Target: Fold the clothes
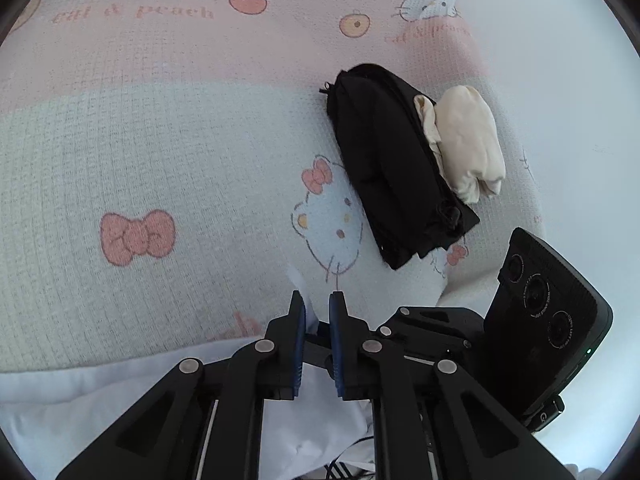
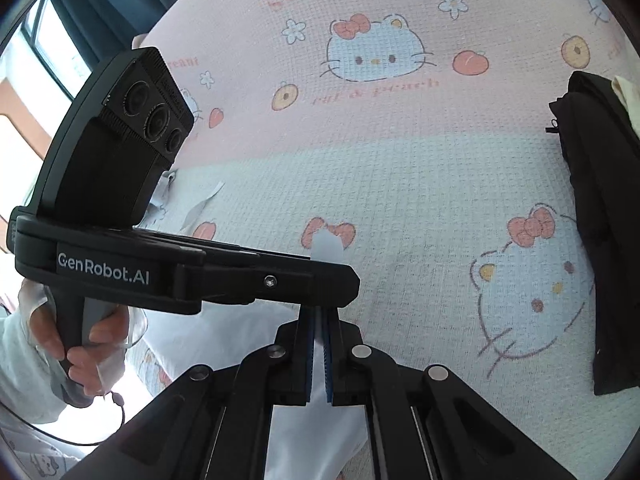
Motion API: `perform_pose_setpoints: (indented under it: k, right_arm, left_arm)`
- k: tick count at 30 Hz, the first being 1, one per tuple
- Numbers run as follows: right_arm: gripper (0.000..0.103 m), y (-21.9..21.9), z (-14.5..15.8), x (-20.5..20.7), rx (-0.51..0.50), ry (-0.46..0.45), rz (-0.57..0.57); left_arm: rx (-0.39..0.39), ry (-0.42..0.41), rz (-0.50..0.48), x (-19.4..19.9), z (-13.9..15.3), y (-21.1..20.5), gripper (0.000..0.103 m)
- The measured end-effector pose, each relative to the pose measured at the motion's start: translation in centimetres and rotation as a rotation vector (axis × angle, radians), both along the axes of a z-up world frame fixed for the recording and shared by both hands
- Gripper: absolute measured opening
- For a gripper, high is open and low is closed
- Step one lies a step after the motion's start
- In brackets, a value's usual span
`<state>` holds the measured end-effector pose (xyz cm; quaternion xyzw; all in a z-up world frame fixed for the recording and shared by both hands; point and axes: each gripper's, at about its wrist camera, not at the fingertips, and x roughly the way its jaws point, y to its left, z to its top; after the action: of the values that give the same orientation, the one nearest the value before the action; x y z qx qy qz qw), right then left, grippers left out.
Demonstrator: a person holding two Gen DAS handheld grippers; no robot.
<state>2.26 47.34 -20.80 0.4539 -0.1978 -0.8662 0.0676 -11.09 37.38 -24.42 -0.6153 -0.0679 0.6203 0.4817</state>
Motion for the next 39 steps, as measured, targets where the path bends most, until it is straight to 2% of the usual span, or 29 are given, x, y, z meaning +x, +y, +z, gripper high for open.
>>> perform_pose_setpoints:
  k: [6,10,14,19,25,34,39]
  right_arm:
    - [0.002,-1.4,0.0,1.7,0.024,-0.024,0.034]
    - [0.002,-2.0,-0.7,2.3,0.04,-0.063,0.042]
    - [0.002,-2.0,-0.8,2.7,0.049,-0.092,0.049]
    - [0.003,-2.0,-1.0,3.0,0.051,-0.124,0.036]
    - [0.003,-2.6,-1.2,3.4,0.082,-0.144,0.034]
    - [0.003,-2.0,-0.9,4.6,0.024,-0.161,-0.002]
    - [0.003,-1.7,-0.3,5.5,-0.004,-0.181,-0.03]
  left_arm:
    - [0.039,-0.047,-0.042,2.0,0.1,-0.8,0.01]
    - [0.002,-0.022,-0.07,3.5,-0.3,-0.7,0.01]
    - [-0.009,-0.051,-0.074,3.9,-1.0,-1.2,0.01]
    - [-0.038,-0.045,-0.094,4.3,-1.5,-1.8,0.01]
    - [-0.022,-0.101,-0.082,4.3,-2.6,-2.9,0.01]
    - [-0.041,-0.033,-0.146,5.7,-2.4,-3.2,0.01]
    - [-0.048,-0.072,-0.13,5.8,-3.5,-3.6,0.01]
